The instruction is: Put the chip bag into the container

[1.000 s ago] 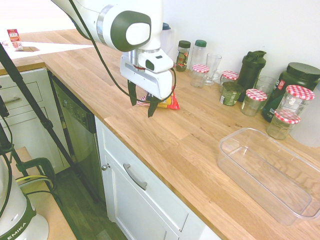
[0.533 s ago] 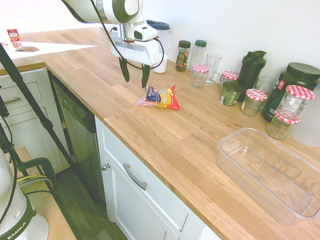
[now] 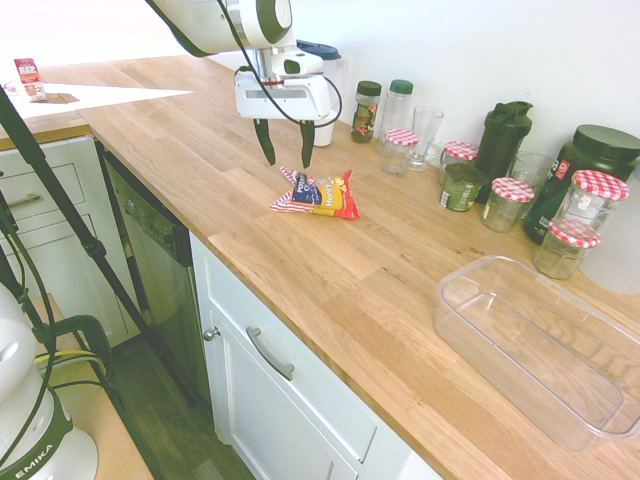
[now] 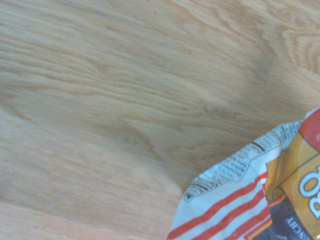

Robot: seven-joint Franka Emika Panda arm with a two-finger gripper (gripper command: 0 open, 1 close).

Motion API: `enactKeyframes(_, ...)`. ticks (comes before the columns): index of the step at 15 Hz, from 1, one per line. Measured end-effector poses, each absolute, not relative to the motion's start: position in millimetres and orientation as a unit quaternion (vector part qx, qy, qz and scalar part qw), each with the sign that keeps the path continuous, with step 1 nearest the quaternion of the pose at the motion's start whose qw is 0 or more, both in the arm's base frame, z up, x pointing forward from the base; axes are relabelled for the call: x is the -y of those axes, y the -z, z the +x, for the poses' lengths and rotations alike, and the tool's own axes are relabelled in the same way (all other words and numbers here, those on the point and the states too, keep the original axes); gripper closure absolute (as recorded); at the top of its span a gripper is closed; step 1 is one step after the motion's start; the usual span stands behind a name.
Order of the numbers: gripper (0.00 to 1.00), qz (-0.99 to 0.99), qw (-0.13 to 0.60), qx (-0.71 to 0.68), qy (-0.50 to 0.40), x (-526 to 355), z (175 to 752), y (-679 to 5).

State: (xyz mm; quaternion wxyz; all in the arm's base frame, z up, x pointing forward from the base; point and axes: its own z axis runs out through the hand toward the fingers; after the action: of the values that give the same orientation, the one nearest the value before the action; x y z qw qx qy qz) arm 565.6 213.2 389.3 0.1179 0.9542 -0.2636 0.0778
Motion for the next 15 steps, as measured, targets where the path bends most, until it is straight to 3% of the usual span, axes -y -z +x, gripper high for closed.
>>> enactKeyframes(2, 0.0, 0.953, 0.122, 0.266, -0.074, -213.4, 576.8, -381.8)
enactKeyframes(3, 1.0, 0.953, 0.124, 0.267, -0.074, -213.9, 581.6, -380.4)
enactKeyframes(15, 1.0, 0.95, 0.159, 0.257, -0.083, -209.4, 608.9, -347.5)
